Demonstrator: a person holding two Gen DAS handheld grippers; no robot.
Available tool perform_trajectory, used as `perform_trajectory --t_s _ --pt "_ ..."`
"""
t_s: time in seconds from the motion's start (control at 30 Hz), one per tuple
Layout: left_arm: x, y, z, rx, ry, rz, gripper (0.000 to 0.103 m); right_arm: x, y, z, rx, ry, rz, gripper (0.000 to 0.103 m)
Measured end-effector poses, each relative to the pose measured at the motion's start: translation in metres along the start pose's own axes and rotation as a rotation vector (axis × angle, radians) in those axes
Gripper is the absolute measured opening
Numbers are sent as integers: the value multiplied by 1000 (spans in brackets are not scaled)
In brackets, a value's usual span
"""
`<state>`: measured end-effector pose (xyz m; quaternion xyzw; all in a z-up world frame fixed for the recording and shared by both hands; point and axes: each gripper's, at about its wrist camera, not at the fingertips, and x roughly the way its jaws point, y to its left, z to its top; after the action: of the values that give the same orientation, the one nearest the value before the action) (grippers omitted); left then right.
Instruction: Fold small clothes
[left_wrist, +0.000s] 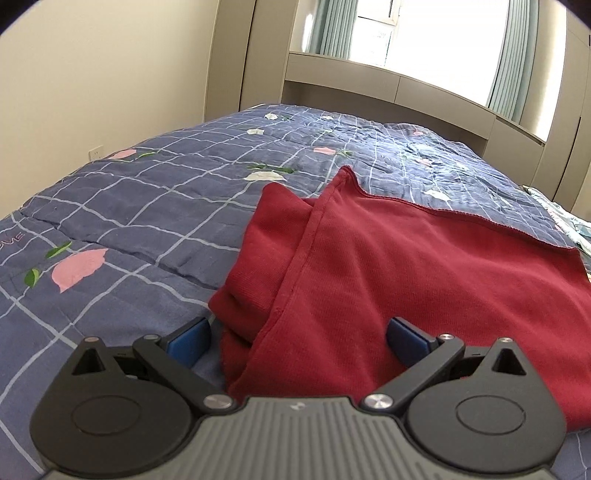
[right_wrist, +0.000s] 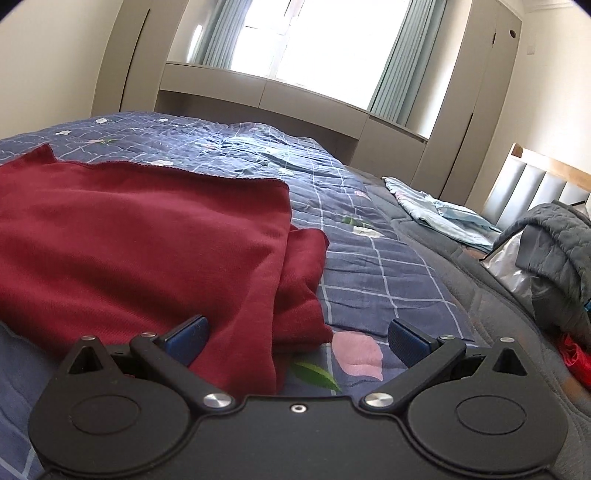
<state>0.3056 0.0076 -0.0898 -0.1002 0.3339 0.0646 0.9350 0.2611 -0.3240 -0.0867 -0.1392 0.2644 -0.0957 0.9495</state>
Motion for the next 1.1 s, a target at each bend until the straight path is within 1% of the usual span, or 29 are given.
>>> perform_trajectory --t_s 0.13,0.17,0.23,0.27,0.3,0.37,0.43,0.5,0.57,0.67,0.7,0.77,0.87,0.93,1.07,1.1 --pt "0 0 0 0 1 0 103 -6 1 1 -12 -29 -9 102" --pt "0 0 0 -1 1 0 103 -12 1 4 -18 -61 -6 102" --pt "0 0 0 -1 0 -1 103 -24 3 12 -49 -169 31 102" --pt "0 -1 0 -2 -1 -2 103 -25 6 18 -74 -201 51 102" --pt "0 -1 0 -2 -2 -2 103 -20 13 29 -112 -213 79 103" --pt "0 0 0 -3 -1 -2 103 2 30 52 -180 -188 143 102" --pt "0 -1 0 -4 -2 -3 103 29 45 73 -187 -160 184 102" --pt "0 -1 0 -5 -2 -4 103 61 61 95 -174 -152 237 102" --pt "0 -1 0 -5 -2 -4 103 89 80 112 -206 -131 272 102" --pt "0 0 0 -5 -2 -5 103 134 104 130 -250 -66 300 102" --pt "0 -1 0 -5 -2 -5 103 148 108 135 -246 -32 299 102" --pt "0 0 0 -5 -2 -5 103 163 110 143 -223 -9 295 102" --pt "0 -1 0 -6 -3 -5 103 173 104 146 -187 23 300 102" --pt "0 -1 0 -6 -3 -5 103 171 100 143 -168 23 304 102" --pt "0 -1 0 -7 -3 -5 103 144 96 137 -193 -19 244 102" --pt "0 -1 0 -7 -3 -5 103 130 95 134 -213 -32 260 102"
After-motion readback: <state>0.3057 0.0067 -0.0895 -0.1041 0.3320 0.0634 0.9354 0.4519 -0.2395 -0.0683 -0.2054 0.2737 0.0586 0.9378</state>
